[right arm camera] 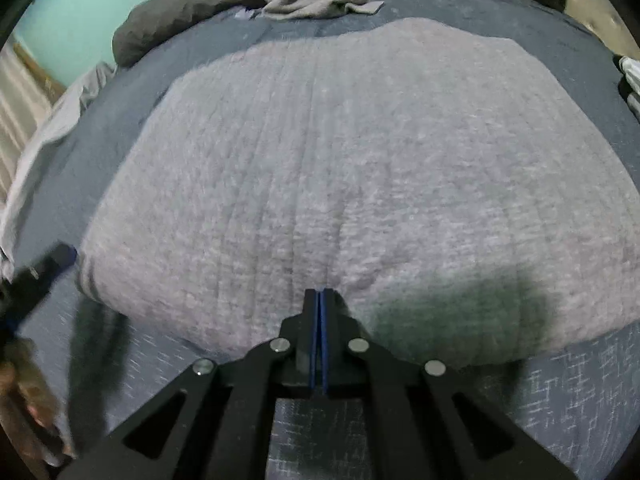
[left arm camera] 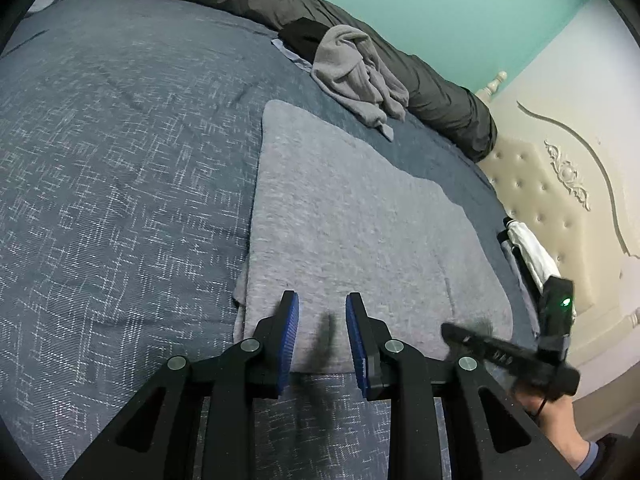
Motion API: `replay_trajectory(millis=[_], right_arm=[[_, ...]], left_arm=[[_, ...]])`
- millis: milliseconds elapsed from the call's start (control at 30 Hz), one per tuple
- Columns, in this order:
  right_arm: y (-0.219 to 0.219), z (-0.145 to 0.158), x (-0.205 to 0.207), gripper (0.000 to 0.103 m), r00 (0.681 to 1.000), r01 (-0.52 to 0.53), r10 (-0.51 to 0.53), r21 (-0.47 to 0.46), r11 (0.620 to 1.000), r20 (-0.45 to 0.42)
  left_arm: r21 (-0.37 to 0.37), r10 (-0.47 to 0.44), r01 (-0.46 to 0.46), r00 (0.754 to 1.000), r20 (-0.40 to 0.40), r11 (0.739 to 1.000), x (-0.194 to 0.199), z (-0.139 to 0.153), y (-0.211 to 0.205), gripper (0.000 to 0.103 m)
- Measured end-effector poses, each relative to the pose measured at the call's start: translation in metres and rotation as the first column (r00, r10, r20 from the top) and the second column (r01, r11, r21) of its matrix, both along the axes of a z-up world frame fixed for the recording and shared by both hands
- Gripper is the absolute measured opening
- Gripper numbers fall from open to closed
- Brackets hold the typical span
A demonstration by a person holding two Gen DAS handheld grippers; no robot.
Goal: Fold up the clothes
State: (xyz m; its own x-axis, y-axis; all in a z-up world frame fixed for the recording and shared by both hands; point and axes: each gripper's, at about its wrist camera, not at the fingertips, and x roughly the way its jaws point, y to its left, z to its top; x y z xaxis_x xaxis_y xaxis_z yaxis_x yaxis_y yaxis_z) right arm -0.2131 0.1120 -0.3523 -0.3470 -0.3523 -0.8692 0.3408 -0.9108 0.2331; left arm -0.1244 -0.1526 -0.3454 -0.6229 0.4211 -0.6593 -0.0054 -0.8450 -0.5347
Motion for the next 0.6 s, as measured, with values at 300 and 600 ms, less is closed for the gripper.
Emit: replay_trajectory(millis=[300, 600], right_arm=[[-0.023, -0.003, -0.027, 0.0, 0.999, -0.015, 0.015, 0.005, 1.0, -0.035], [-0.01, -0.007, 0.025, 0.0, 0.997, -0.074, 0.074, 0.07, 0.995, -0.002]], left_arm=[[-0.002, 0.01, -0.01, 1.0, 0.002, 1.0, -0.002, 0.001, -0.009, 0.028], [0.017, 0.024, -0.024, 1.0, 0.007, 1.0, -0.003, 0.001, -0.016, 0.029]])
